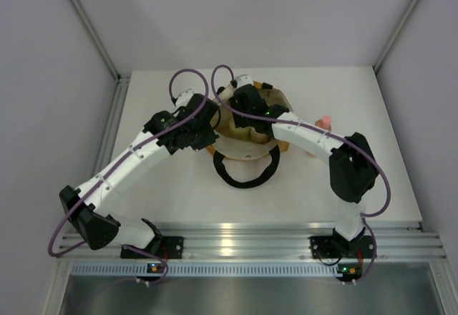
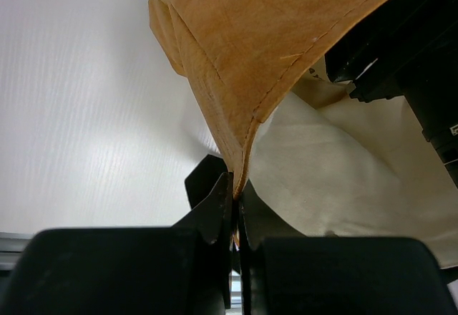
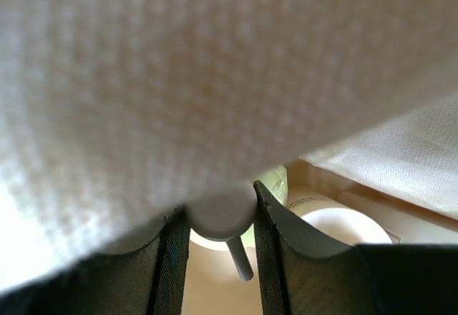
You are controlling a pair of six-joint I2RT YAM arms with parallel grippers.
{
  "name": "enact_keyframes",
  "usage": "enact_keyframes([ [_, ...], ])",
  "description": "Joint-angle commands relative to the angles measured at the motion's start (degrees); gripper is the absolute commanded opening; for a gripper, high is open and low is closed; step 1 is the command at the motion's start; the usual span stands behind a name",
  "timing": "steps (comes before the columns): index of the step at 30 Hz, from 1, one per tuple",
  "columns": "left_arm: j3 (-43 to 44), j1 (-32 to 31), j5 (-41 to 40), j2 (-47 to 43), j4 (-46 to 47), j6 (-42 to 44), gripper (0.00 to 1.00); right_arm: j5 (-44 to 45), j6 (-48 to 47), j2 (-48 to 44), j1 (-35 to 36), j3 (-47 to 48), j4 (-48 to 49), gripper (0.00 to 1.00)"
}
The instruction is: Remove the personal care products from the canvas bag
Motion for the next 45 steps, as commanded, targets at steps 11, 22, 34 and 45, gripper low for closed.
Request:
enact_keyframes([
  [11, -0.13, -0.17, 0.04, -1.26, 1.28, 0.11, 0.0, -0.41, -2.79, -8.99, 2.06, 2.87, -0.07, 0.0],
  [22, -0.05, -0.17, -0.22, -0.74, 1.19, -0.33, 0.0, -0.5, -4.37, -15.15, 3.03, 4.01, -1.55, 0.0],
  [34, -0.22, -0.08, -0.14, -0.03, 1.19, -0.94, 0.0, -2.08, -8.58, -20.77, 5.05, 10.6, -7.45, 0.0],
  [45, -0.57, -0.08, 0.13, 0.32, 1.28, -1.65, 0.0, -3.58, -10.17, -24.56, 5.49, 17.45, -13.16, 0.0],
])
